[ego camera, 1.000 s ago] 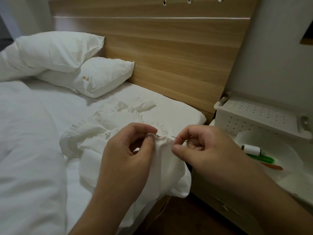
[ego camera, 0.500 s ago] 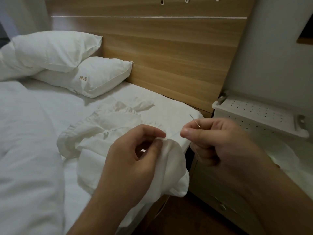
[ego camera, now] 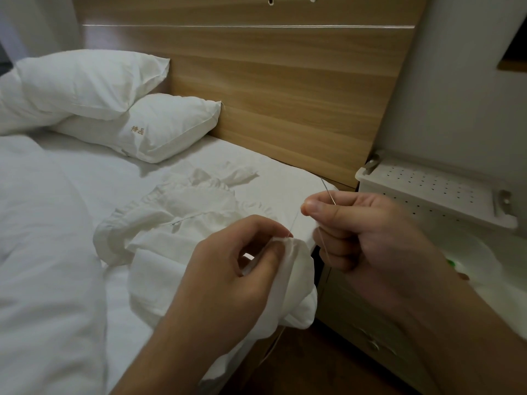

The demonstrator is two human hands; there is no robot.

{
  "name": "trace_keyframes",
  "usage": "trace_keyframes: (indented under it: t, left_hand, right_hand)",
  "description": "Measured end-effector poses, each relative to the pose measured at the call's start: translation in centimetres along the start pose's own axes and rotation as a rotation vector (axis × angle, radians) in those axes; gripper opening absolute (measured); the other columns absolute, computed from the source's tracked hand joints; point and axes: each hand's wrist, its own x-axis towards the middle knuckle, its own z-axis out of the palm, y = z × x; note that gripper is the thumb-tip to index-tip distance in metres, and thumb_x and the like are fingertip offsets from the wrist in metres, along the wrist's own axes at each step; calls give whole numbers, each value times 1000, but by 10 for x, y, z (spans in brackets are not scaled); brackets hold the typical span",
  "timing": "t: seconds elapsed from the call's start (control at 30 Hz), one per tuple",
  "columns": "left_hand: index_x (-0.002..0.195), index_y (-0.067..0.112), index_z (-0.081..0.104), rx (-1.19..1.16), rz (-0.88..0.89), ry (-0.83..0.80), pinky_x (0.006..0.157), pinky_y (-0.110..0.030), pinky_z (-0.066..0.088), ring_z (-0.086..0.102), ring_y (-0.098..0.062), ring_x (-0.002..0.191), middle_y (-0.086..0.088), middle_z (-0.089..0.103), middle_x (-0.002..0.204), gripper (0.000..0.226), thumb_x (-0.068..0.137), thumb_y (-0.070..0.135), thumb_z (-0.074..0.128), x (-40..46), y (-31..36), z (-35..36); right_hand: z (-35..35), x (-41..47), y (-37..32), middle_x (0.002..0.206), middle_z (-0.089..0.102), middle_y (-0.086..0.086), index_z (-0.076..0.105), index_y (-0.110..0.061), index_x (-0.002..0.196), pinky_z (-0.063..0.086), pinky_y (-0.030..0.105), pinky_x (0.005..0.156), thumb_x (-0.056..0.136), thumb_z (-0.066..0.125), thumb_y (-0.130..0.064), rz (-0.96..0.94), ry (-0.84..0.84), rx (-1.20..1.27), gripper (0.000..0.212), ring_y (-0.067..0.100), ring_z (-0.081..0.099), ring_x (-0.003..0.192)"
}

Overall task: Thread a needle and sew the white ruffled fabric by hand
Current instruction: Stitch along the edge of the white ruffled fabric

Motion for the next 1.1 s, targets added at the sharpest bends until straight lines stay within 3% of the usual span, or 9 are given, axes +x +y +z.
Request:
trace_keyframes:
  t: [0.37, 0.47, 0.57, 0.63, 0.77, 0.87, 1.0, 1.1]
  left_hand:
    - [90, 27, 76, -168, -71, -34, 65, -18, 52, 69, -10, 80, 9, 73, 82, 10, 94, 34, 70, 0, 10, -1]
    - [89, 28, 74, -82, -83, -4, 67, -19, 53, 70, -13, 82, 9, 73, 82, 8, 96, 27, 73, 0, 6, 1]
    - [86, 30, 72, -12, -85, 57, 67, -22, 54, 71, -12, 83, 12, 72, 81, 7, 92, 25, 73, 0, 6, 3]
    - [87, 30, 72, -12, -100, 89, 68, -26, 56, 72, -10, 84, 14, 73, 83, 8, 91, 24, 75, 0, 5, 2]
    - [89, 32, 75, -153, -136, 48, 71, -39, 61, 74, -15, 83, 8, 77, 85, 10, 90, 27, 83, -1, 3, -3]
    - [88, 31, 75, -253, -149, -18, 72, -45, 58, 73, -19, 78, 1, 76, 80, 7, 83, 34, 80, -1, 5, -6]
    - [85, 26, 77, -352, -157, -77, 68, -28, 54, 68, -15, 72, -6, 72, 76, 5, 82, 30, 78, 0, 6, -9]
    - [85, 24, 80, -422, -178, -85, 68, -21, 54, 70, -11, 75, -6, 76, 79, 4, 82, 27, 78, 0, 8, -11]
  right_hand:
    - [-2, 0, 2, 51, 35, -1, 71, -5, 83, 26, 24, 40, 95, 63, -6, -52, 9, -62, 14, 12, 27, 43]
    - [-2, -4, -3, 52, 33, 0, 70, -4, 82, 25, 24, 39, 87, 66, -8, -12, -46, -63, 8, 13, 26, 44]
    - [-1, -9, -6, 55, 27, 3, 69, -2, 82, 17, 25, 42, 73, 69, -15, 65, -141, -46, 16, 14, 21, 47]
    - [0, -11, -8, 54, 28, 3, 69, -3, 81, 18, 25, 42, 75, 69, -14, 67, -133, -61, 13, 13, 23, 46]
    - [-8, -6, -3, 53, 49, 1, 75, -18, 80, 37, 21, 43, 91, 73, -14, -243, 123, -511, 13, 12, 39, 46]
    - [-13, 4, 6, 54, 46, -7, 73, -23, 84, 37, 18, 45, 93, 73, -16, -401, 187, -642, 11, 7, 38, 48]
    - [-13, 17, 19, 58, 53, -11, 67, -29, 89, 46, 21, 46, 96, 71, -20, -460, 216, -806, 11, 6, 46, 49]
    - [-15, 23, 25, 63, 55, -14, 66, -30, 91, 43, 16, 50, 97, 69, -23, -501, 211, -879, 10, 5, 50, 55]
